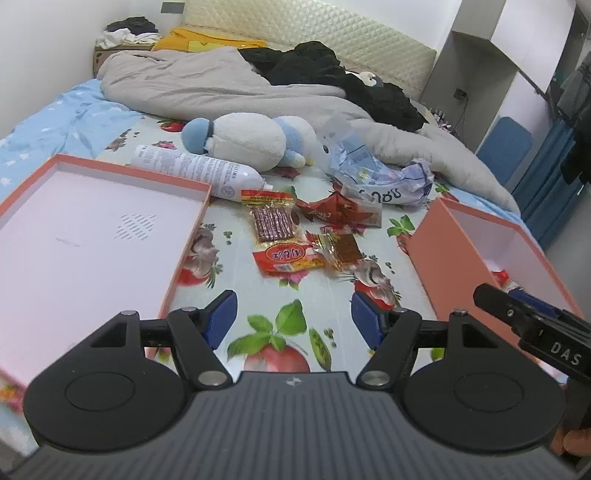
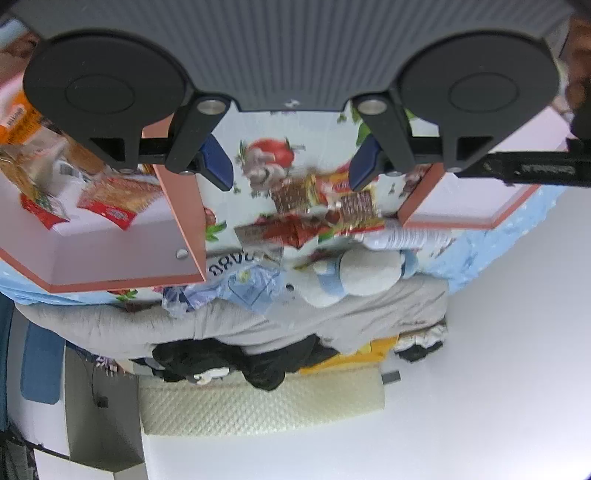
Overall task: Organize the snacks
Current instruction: 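Withdraw both tools from the box back toward the snack pile, then grasp the brown meat-strip pack with the left tool while the right tool grasps another strip pack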
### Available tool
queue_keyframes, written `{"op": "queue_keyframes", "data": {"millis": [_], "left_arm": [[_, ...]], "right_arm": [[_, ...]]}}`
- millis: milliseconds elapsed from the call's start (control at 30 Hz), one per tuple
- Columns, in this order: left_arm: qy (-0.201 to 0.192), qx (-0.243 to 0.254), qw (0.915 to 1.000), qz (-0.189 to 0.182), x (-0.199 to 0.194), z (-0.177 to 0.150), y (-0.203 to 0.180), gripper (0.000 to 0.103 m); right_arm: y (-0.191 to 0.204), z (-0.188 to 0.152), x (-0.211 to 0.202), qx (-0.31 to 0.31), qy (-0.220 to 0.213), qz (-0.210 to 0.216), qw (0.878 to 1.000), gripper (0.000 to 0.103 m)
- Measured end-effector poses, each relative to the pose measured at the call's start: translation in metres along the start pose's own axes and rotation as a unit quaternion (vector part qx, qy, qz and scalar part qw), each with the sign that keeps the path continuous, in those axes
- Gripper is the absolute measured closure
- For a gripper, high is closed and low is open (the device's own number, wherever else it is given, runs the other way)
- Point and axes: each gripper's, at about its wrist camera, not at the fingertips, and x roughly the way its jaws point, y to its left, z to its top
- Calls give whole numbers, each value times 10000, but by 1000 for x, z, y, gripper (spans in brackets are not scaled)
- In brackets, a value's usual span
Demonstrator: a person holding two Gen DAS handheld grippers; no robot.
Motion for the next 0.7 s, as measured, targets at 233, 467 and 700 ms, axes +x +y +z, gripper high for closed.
{"op": "queue_keyframes", "data": {"millis": [233, 467, 700], "left_arm": [[92, -153, 9998, -89, 60, 0, -2, 30], [14, -186, 9998, 28, 113, 8, 5, 30], [96, -477, 9988, -40, 159, 13, 16, 30]], "right_arm": [[-1, -21, 36, 49, 18, -51, 10000, 32], [-10, -29, 79, 87, 79, -60, 9999, 32], [-14, -32, 124, -56, 317, -48, 9995, 33]]}}
